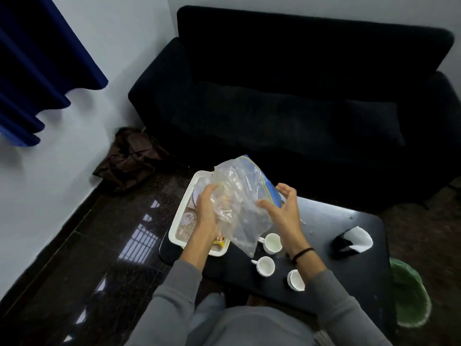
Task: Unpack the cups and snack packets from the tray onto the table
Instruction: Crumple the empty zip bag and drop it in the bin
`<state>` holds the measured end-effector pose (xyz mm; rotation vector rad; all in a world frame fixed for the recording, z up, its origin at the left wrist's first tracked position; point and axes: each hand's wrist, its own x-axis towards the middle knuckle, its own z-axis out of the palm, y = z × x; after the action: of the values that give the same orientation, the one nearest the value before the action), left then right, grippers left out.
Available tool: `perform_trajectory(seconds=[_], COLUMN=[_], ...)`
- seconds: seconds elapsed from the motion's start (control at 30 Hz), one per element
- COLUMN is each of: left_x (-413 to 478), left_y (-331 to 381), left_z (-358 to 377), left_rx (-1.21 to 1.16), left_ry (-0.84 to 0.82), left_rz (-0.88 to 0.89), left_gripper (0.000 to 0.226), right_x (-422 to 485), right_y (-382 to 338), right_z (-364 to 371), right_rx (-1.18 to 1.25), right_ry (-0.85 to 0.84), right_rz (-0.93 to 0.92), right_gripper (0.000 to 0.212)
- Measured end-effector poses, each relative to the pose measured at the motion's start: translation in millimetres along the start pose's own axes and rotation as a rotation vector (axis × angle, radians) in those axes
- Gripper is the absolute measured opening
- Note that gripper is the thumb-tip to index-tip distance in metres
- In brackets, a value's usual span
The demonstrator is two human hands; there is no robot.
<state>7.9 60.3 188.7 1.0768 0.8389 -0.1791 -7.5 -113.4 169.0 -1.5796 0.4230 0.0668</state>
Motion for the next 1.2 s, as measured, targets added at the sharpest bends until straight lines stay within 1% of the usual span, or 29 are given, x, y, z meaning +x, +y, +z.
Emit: perform_trajectory(seconds=[0.07, 0.1, 0.13, 0.17, 0.23, 0.27, 0.33, 0.43, 0.47, 0.53, 0.6, 0.67, 0.77, 0.83, 0.87, 0.9, 0.97, 1.03, 1.07, 1.13, 1.2], left_x=[0.1, 1.2, 0.6, -1.2, -1.2, -0.2, 0.5, 0.1, 1.9, 5.4, 12.0, 17.5, 20.5, 19.1, 15.8, 12.5, 9.6, 1.7, -2.9, -11.7, -19.4], left_y=[4.0, 3.9, 2.9, 3.0, 3.3, 3.0, 4.4, 9.3, 11.1, 18.5, 27.7, 35.1, 36.5, 30.9, 27.5, 22.5, 9.3, -4.1, -9.7, -19.4, -30.9], left_z=[5.1, 9.0, 12.1, 14.3, 14.2, 13.1, 13.5, 19.1, 20.8, 23.8, 27.3, 33.3, 48.8, 61.7, 68.2, 74.0, 81.4, 87.3, 91.9, 102.4, 119.2], left_rx=[0.111, 0.175, 0.231, 0.284, 0.363, 0.358, 0.315, 0.259, 0.226, 0.131, 0.033, -0.043, -0.139, -0.18, -0.174, -0.15, -0.046, 0.157, 0.274, 0.438, 0.544], left_ry=[-0.082, -0.109, -0.141, -0.172, -0.204, -0.21, -0.194, -0.119, -0.077, -0.016, 0.012, 0.016, 0.015, 0.001, -0.006, -0.017, -0.098, -0.262, -0.358, -0.532, -0.648], left_rz=[-0.005, 0.006, 0.001, -0.007, 0.006, 0.022, 0.079, 0.141, 0.153, 0.155, 0.128, 0.069, 0.017, 0.039, 0.072, 0.126, 0.258, 0.354, 0.366, 0.332, 0.287], left_gripper=[0.061, 0.069, 0.071, 0.065, 0.039, 0.027, 0.012, 0.004, 0.005, 0.011, 0.01, 0.014, 0.016, 0.022, 0.03, 0.039, 0.05, 0.047, 0.04, 0.021, 0.021], right_x=[-4.6, -7.0, -9.3, -12.6, -21.8, -26.3, -33.2, -41.4, -44.1, -50.7, -54.7, -58.0, -60.8, -59.3, -57.3, -54.2, -46.7, -38.3, -33.8, -25.8, -20.6], right_y=[-7.5, -12.2, -16.8, -20.7, -24.3, -25.4, -27.7, -31.3, -31.7, -34.8, -37.2, -35.4, -32.6, -33.3, -34.8, -36.7, -43.9, -51.5, -52.9, -52.3, -49.7], right_z=[2.7, 5.5, 8.4, 11.8, 16.2, 16.4, 16.3, 18.9, 19.1, 18.3, 13.7, 7.9, 2.5, 2.6, 4.4, 5.9, 6.6, -3.4, -13.0, -32.8, -56.2], right_rx=[-0.097, -0.124, -0.143, -0.166, -0.196, -0.176, -0.07, 0.009, 0.032, 0.106, 0.098, 0.08, 0.226, 0.265, 0.253, 0.251, 0.307, 0.366, 0.36, 0.337, 0.346], right_ry=[-0.056, -0.101, -0.16, -0.219, -0.291, -0.296, -0.278, -0.239, -0.223, -0.188, -0.144, -0.142, -0.242, -0.336, -0.351, -0.324, -0.181, -0.006, 0.057, 0.112, 0.151], right_rz=[-0.024, -0.029, -0.038, -0.056, -0.092, -0.098, -0.084, -0.112, -0.113, -0.067, -0.02, 0.035, 0.096, 0.042, 0.005, -0.018, -0.027, -0.016, -0.013, -0.005, 0.02], right_gripper=[0.083, 0.084, 0.078, 0.067, 0.05, 0.047, 0.045, 0.034, 0.03, 0.03, 0.039, 0.057, 0.083, 0.098, 0.104, 0.109, 0.115, 0.116, 0.116, 0.11, 0.097])
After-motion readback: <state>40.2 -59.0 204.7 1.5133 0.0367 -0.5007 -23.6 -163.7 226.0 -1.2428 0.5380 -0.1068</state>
